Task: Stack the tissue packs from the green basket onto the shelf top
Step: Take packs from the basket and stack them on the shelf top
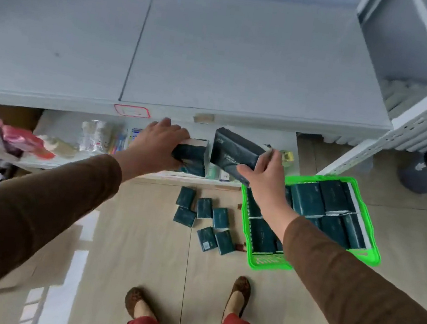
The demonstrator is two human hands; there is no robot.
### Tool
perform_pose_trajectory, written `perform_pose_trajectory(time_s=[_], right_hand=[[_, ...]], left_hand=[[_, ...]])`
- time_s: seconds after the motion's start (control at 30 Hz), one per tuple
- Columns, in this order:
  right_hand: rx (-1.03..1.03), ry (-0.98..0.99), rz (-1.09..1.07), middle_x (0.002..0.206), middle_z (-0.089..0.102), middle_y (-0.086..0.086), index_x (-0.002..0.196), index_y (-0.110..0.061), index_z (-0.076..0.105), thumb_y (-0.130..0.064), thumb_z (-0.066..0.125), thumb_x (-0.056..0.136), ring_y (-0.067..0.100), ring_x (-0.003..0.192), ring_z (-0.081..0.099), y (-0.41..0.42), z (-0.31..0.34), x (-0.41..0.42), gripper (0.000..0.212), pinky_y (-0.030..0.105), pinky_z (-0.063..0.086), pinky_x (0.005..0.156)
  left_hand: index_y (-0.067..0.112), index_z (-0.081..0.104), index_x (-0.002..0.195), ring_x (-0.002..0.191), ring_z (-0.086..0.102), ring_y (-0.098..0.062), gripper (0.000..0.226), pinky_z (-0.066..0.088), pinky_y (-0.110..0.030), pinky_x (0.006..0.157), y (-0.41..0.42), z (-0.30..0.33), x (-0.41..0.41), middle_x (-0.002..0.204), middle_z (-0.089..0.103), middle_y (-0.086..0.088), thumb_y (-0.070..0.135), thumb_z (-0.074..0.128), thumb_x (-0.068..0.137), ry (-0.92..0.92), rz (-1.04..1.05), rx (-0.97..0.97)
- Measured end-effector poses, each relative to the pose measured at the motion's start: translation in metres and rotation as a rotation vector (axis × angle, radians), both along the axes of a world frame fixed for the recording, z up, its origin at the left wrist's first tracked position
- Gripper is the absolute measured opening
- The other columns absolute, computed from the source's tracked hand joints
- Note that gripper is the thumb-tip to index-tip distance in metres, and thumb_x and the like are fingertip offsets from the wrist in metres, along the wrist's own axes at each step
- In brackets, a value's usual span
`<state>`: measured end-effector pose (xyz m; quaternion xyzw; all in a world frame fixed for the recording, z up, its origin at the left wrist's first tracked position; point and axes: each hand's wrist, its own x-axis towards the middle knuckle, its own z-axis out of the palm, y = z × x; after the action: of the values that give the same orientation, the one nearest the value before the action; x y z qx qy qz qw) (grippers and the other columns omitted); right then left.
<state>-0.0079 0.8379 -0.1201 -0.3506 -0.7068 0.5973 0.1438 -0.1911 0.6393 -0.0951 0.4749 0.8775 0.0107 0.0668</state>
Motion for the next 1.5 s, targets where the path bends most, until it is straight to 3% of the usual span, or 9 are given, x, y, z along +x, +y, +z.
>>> perform_pose_trajectory(time_s=[0.13, 0.3, 0.43, 0.67, 0.87, 1.07, 1.33, 1.4, 1.5], right_hand=[[0.071, 0.080, 0.105, 0.072, 0.037, -0.003, 0.086, -0.016, 0.039, -0.013, 0.082, 0.076, 0.009, 0.062, 0.033, -0.090, 0.048, -0.062, 0.044, 0.022, 0.034, 0.060], [0.113, 0.120, 0.193, 0.096, 0.051, 0.011, 0.095, -0.012, 0.047, -0.021, 0.083, 0.076, 0.028, 0.093, 0.054, -0.194, 0.082, -0.150, 0.042, 0.042, 0.053, 0.086], [0.128, 0.150, 0.271, 0.094, 0.055, 0.013, 0.092, -0.017, 0.047, -0.026, 0.082, 0.076, 0.036, 0.098, 0.057, -0.250, 0.092, -0.220, 0.039, 0.055, 0.053, 0.087], [0.162, 0.173, 0.329, 0.111, 0.060, 0.003, 0.104, -0.019, 0.051, -0.028, 0.081, 0.077, 0.021, 0.106, 0.058, -0.299, 0.083, -0.361, 0.042, 0.044, 0.054, 0.091], [0.158, 0.174, 0.361, 0.111, 0.064, 0.000, 0.108, -0.015, 0.054, -0.029, 0.083, 0.076, 0.020, 0.103, 0.062, -0.334, 0.075, -0.508, 0.046, 0.037, 0.057, 0.085], [0.205, 0.170, 0.364, 0.110, 0.065, 0.001, 0.108, -0.014, 0.053, -0.030, 0.083, 0.077, 0.020, 0.101, 0.063, -0.363, 0.067, -0.619, 0.046, 0.043, 0.056, 0.087], [0.281, 0.102, 0.246, 0.107, 0.064, 0.012, 0.108, -0.009, 0.052, -0.031, 0.082, 0.074, 0.029, 0.098, 0.062, -0.390, 0.046, -0.722, 0.050, 0.049, 0.052, 0.086], [0.296, 0.087, 0.232, 0.106, 0.064, 0.011, 0.108, -0.013, 0.051, -0.031, 0.083, 0.075, 0.027, 0.097, 0.063, -0.393, 0.041, -0.738, 0.050, 0.041, 0.055, 0.083], [0.313, 0.082, 0.223, 0.104, 0.063, 0.007, 0.107, -0.019, 0.047, -0.030, 0.085, 0.075, 0.014, 0.086, 0.062, -0.396, 0.036, -0.758, 0.051, 0.011, 0.048, 0.068]], left_hand=[[0.018, 0.059, 0.111, 0.099, 0.049, -0.028, 0.052, 0.042, -0.040, 0.081, -0.111, 0.050, -0.053, 0.102, 0.065, -0.004, 0.041, 0.079, 0.069, 0.027, 0.094, 0.103], [0.022, 0.058, 0.110, 0.088, 0.042, -0.018, 0.051, 0.038, -0.035, 0.071, -0.237, 0.091, -0.131, 0.096, 0.062, 0.002, 0.046, 0.081, 0.072, 0.076, 0.219, 0.172], [0.023, 0.057, 0.111, 0.089, 0.041, -0.017, 0.052, 0.037, -0.034, 0.070, -0.305, 0.106, -0.196, 0.097, 0.061, 0.003, 0.048, 0.081, 0.072, 0.115, 0.293, 0.143], [0.023, 0.058, 0.112, 0.095, 0.046, -0.024, 0.051, 0.040, -0.038, 0.073, -0.368, 0.110, -0.316, 0.100, 0.062, 0.001, 0.044, 0.082, 0.072, 0.141, 0.368, 0.119], [0.022, 0.058, 0.116, 0.096, 0.046, -0.024, 0.054, 0.041, -0.038, 0.076, -0.412, 0.115, -0.441, 0.104, 0.062, 0.000, 0.045, 0.081, 0.073, 0.197, 0.457, 0.083], [0.022, 0.057, 0.116, 0.101, 0.046, -0.025, 0.055, 0.045, -0.041, 0.083, -0.440, 0.105, -0.550, 0.107, 0.059, 0.000, 0.044, 0.083, 0.072, 0.195, 0.506, 0.086], [0.025, 0.054, 0.118, 0.108, 0.048, -0.024, 0.056, 0.044, -0.047, 0.093, -0.439, 0.085, -0.676, 0.110, 0.057, 0.002, 0.043, 0.082, 0.073, 0.156, 0.383, 0.055], [0.025, 0.053, 0.118, 0.108, 0.048, -0.025, 0.056, 0.045, -0.047, 0.092, -0.435, 0.082, -0.697, 0.111, 0.057, 0.001, 0.043, 0.082, 0.073, 0.145, 0.350, 0.037], [0.023, 0.050, 0.115, 0.105, 0.049, -0.026, 0.056, 0.046, -0.045, 0.088, -0.431, 0.079, -0.721, 0.108, 0.056, -0.001, 0.041, 0.083, 0.073, 0.149, 0.318, 0.008]])
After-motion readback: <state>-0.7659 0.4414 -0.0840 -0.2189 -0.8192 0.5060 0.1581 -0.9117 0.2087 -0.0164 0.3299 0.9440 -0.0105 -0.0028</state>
